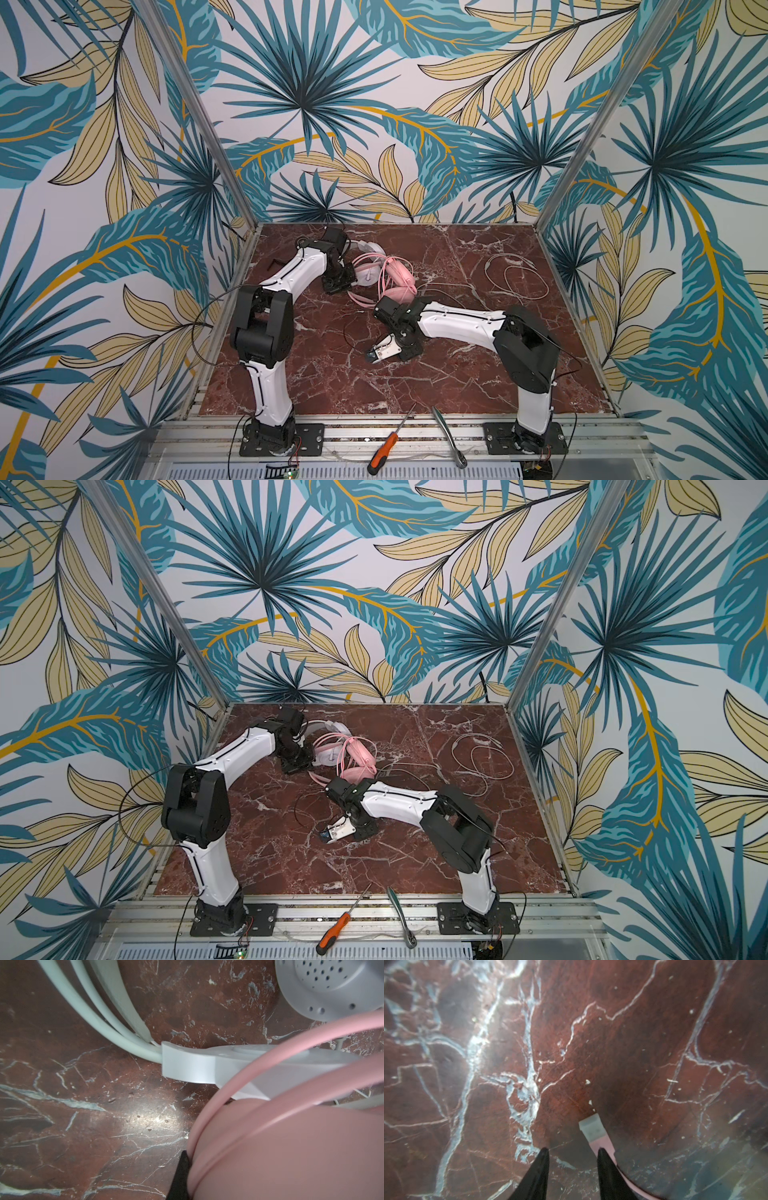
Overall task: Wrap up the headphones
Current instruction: 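Grasp the pink USB plug with the right gripper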
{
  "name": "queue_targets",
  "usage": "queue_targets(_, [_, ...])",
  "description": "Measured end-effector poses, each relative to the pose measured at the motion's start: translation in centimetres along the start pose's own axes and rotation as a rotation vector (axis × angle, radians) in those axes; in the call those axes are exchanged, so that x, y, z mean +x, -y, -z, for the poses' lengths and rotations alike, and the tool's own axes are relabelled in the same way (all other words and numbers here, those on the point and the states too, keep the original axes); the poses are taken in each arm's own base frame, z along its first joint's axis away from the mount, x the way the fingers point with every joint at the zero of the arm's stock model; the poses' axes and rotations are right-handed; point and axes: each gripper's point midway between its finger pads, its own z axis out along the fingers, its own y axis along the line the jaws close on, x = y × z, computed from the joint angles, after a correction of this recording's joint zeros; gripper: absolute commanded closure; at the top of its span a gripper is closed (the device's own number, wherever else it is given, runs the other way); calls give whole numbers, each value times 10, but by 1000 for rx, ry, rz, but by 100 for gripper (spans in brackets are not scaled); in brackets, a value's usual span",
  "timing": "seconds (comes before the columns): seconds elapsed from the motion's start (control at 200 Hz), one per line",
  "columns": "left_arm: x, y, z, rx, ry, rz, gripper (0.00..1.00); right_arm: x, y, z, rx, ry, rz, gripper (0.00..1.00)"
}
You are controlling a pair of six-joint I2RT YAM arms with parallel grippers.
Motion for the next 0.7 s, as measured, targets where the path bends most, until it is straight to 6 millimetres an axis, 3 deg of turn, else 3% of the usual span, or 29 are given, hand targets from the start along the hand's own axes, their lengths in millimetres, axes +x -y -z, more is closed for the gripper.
queue_targets(0.696, [0, 1, 0, 4, 0, -1, 100, -5, 18, -2, 67, 7, 27, 57])
